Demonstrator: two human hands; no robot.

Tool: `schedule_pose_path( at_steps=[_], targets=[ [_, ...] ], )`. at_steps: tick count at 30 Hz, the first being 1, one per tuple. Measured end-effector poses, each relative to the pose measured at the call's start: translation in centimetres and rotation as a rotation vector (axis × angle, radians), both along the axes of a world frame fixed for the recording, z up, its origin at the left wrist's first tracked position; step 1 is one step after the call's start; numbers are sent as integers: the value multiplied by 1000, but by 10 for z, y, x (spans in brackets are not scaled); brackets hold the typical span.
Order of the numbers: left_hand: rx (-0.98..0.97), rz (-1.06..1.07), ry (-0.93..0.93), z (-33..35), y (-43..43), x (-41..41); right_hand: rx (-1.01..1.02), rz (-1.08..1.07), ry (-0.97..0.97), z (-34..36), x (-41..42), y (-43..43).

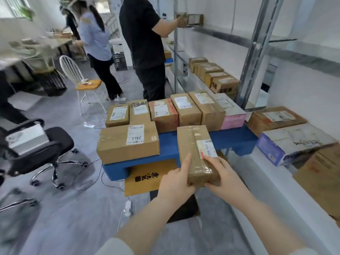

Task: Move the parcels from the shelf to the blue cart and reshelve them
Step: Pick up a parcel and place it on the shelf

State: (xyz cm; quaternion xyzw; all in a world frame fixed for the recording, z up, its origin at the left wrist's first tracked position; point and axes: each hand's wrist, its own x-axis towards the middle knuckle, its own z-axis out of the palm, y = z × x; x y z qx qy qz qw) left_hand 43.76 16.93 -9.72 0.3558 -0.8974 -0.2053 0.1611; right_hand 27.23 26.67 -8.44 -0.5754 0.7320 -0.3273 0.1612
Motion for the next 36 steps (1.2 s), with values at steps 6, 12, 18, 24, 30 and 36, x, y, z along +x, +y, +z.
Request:
schedule_pose_path(
  at_steps=[6,12,18,24,30,36],
  targets=[
    [35,186,-23,-23,-11,-31,59,173,-21,-22,-44,-43],
    [127,353,-14,-47,-30,-70,103,338,-15,-42,-93,-88],
    [228,509,6,-68,-34,-84,211,496,5,-58,-113,-133],
    [345,509,8,-71,-42,-115,294,566,93,-64,-154,-174],
    [435,422,7,-70,-57,-144,263,520,155,-59,-176,-204],
    [524,405,111,-70,-75,-159,27,269,90,-71,-170,-195]
  ],
)
